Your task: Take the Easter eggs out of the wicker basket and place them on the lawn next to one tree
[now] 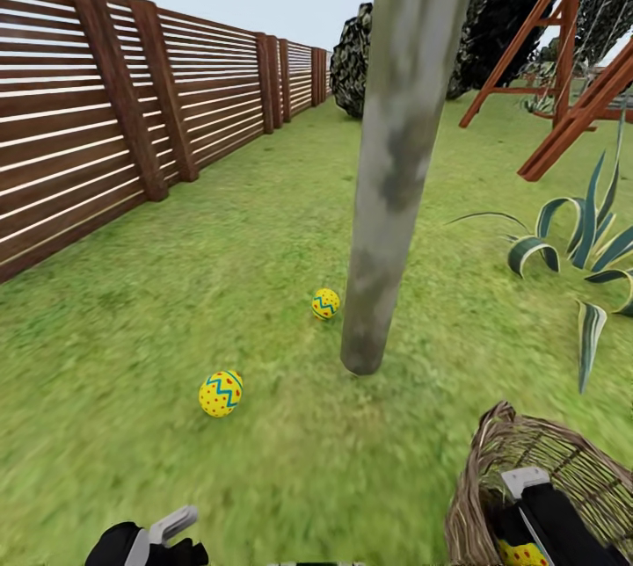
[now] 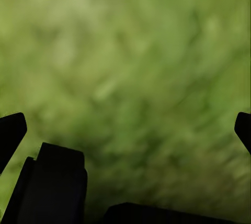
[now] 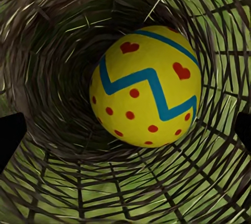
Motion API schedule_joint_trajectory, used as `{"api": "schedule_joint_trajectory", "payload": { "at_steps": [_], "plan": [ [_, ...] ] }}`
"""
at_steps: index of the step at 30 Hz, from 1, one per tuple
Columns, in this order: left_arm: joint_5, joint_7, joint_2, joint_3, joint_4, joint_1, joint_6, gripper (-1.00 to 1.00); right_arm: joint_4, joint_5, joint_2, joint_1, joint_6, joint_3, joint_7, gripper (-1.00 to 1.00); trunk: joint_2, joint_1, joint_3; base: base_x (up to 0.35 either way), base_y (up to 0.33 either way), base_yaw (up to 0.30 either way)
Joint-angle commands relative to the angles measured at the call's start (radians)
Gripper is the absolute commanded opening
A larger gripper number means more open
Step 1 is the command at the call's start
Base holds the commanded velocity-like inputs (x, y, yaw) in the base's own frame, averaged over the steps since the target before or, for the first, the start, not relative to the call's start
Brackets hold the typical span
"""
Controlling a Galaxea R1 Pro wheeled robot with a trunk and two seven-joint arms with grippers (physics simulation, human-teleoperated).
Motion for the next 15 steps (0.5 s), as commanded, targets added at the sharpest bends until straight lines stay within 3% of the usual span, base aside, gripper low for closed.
{"api": "schedule_joint_trajectory", "payload": {
  "at_steps": [1,4,9,15],
  "plan": [
    [0.004,0.001,-0.001,0.004,-0.001,0.000,0.005,1.00,-0.001,0.011,0.000,0.000,0.004,-0.001,0.010,1.00,-0.001,0.000,-0.005,0.000,-0.010,0.000],
    [0.003,0.002,-0.002,0.003,0.001,-0.001,0.005,1.00,-0.001,0.011,0.000,-0.001,0.004,-0.001,0.010,1.00,-0.001,0.002,-0.016,0.000,-0.028,0.000],
    [0.003,0.000,-0.002,0.003,0.002,0.000,0.004,1.00,-0.002,0.011,0.000,0.000,0.004,-0.001,0.010,1.00,-0.003,0.004,-0.036,0.030,-0.201,0.000],
    [0.002,0.001,-0.004,0.002,0.003,0.000,0.004,1.00,-0.001,0.012,0.001,0.000,0.004,-0.001,0.010,1.00,-0.004,0.006,-0.055,0.014,-0.032,0.000]
  ]
}}
